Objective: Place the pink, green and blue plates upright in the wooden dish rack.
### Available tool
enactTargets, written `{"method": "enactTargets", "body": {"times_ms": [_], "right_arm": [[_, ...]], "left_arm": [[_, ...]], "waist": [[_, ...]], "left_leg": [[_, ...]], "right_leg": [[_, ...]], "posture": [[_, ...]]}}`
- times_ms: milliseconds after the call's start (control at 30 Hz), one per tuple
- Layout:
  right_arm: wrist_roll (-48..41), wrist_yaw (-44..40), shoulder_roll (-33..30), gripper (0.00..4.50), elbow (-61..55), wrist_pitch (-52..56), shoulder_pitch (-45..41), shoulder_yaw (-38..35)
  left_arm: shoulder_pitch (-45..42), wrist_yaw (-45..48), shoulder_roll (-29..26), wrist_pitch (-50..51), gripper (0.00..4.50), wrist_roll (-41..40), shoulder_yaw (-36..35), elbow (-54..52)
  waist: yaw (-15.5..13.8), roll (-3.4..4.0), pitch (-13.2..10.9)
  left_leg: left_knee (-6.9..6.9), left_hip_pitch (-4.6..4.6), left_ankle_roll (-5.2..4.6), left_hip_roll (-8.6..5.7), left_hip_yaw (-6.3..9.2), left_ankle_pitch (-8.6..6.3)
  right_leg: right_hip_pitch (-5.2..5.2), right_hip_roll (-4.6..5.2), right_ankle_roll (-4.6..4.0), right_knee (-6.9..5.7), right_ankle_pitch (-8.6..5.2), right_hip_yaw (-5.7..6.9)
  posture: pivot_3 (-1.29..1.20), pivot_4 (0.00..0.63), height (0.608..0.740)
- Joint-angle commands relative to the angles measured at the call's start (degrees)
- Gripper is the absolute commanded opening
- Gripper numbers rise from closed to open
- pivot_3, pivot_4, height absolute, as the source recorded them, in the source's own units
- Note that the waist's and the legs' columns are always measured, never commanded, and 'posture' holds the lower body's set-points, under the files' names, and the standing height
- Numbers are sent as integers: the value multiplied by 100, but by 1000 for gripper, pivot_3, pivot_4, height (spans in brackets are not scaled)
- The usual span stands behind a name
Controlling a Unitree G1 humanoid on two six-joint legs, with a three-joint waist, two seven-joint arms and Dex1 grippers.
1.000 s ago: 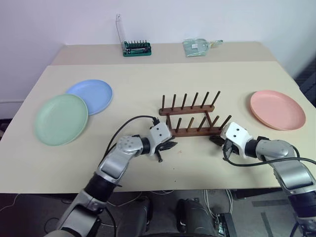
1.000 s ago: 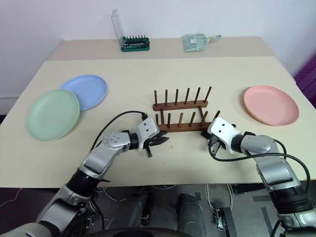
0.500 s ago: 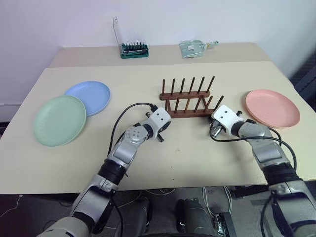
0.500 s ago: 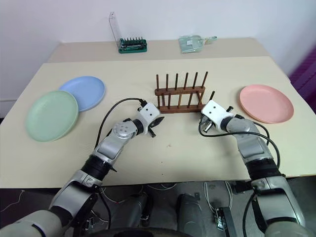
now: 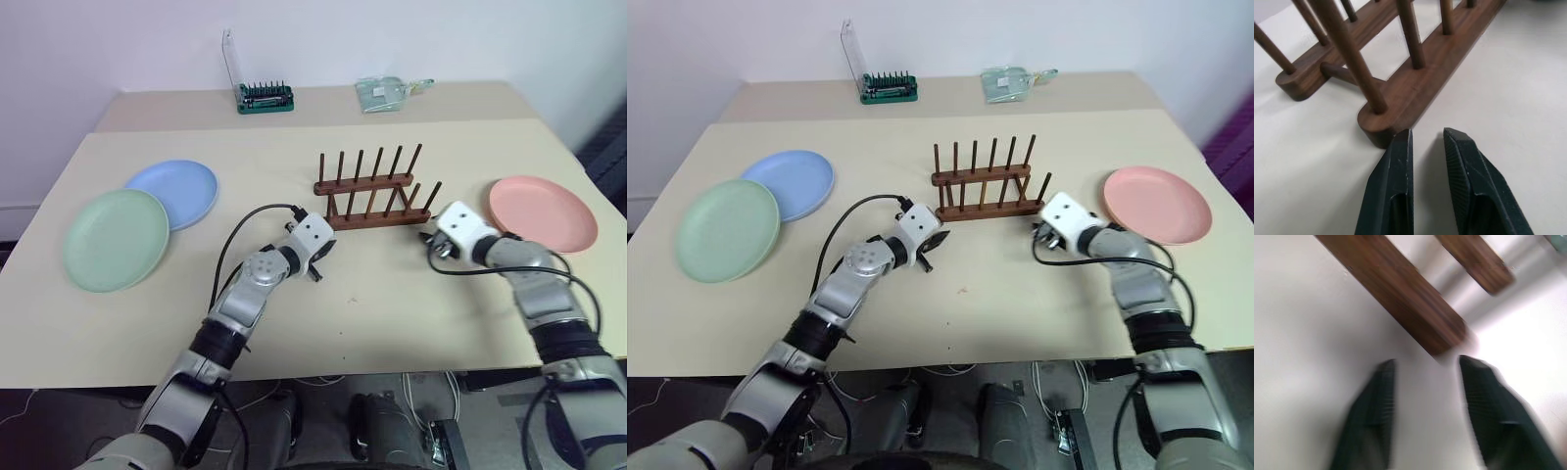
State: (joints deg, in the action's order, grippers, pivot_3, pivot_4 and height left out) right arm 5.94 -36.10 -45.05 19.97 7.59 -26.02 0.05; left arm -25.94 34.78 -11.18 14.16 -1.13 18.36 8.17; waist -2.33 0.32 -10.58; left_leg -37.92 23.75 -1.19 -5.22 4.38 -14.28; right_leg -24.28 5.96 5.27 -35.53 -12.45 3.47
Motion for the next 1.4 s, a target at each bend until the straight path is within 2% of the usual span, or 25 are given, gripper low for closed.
{"method": "enactTargets", "body": {"times_ms": [33, 367, 500, 567, 600, 767, 900, 1067, 1167, 1233, 1400], "right_arm": [[146, 220, -371, 3134, -102, 88, -60, -315], [721, 916, -234, 3134, 1826, -2, -818, 128], [819, 1038, -215, 1347, 2163, -140, -1010, 237], [830, 1060, -218, 291, 2221, -204, -1040, 267], [840, 1069, -223, 65, 2227, -231, -1049, 284], [688, 980, -301, 65, 1611, -654, -1112, 117], [-539, 445, -59, 65, 746, -387, -1486, -656], [-2699, -796, 287, 65, -693, 1239, -1810, -1385], [-3955, -1498, 453, 65, -1055, 2410, -1937, -1610], [-4357, -1710, 512, 65, -1116, 2810, -1970, -1651], [-4777, -1482, 759, 65, -667, 3469, -2334, -1748]], "left_arm": [[77, 721, 40, -2, 979, -761, -93, -914], [122, 1358, -127, 120, 979, -1156, -13, -1241], [171, 1256, -170, 139, 979, -1134, -70, -1305], [217, 1233, -188, 141, 979, -1150, -82, -1362], [242, 1216, -196, 148, 979, -1159, -89, -1390], [403, 1134, -268, 187, 979, -1208, -190, -1550], [475, 1116, -358, 268, 979, -1318, -323, -1692], [467, 1157, -449, 304, 979, -1419, -446, -1704], [413, 1205, -498, 326, 979, -1525, -551, -1708], [389, 1220, -521, 342, 979, -1576, -597, -1725], [419, 1168, -540, 320, 979, -1562, -641, -1739]], "waist": [[4, -1, 0], [38, 1, 0], [18, 0, -1], [13, 0, -1], [17, 0, -1], [34, 4, -3], [82, 18, -9], [68, 16, -9], [21, 15, -9], [3, 15, -10], [13, 15, -10]], "left_leg": [[0, 10, 0, 0, -3, 0], [-1, -13, -2, 15, -23, 3], [-2, -15, -3, 13, -30, 3], [-2, -15, -3, 13, -30, 2], [-1, -15, -4, 12, -30, 2], [0, -15, -4, 13, -31, 2], [0, -15, -4, 17, -33, 2], [0, -16, -4, 23, -28, 2], [0, -16, -7, 23, -27, 0], [0, -15, -8, 22, -27, -1], [0, -12, -9, 17, -29, -3]], "right_leg": [[-10, 0, -1, 1, 1, -2], [-3, -12, -37, 1, 6, -21], [1, -15, -31, 5, 10, -25], [2, -15, -24, 7, 14, -25], [2, -15, -23, 8, 14, -25], [0, -17, -23, 7, 14, -28], [-4, -23, -23, 3, 15, -34], [-3, -32, -22, 3, 15, -33], [-2, -30, -23, 7, 15, -33], [1, -27, -24, 12, 15, -33], [-5, -10, -35, 14, 9, -34]], "posture": [[0, 150, 740], [0, 150, 740], [0, 150, 740], [0, 150, 740], [0, 150, 740], [0, 150, 740], [0, 150, 740], [0, 150, 740], [0, 150, 740], [0, 150, 740], [0, 150, 740]]}}
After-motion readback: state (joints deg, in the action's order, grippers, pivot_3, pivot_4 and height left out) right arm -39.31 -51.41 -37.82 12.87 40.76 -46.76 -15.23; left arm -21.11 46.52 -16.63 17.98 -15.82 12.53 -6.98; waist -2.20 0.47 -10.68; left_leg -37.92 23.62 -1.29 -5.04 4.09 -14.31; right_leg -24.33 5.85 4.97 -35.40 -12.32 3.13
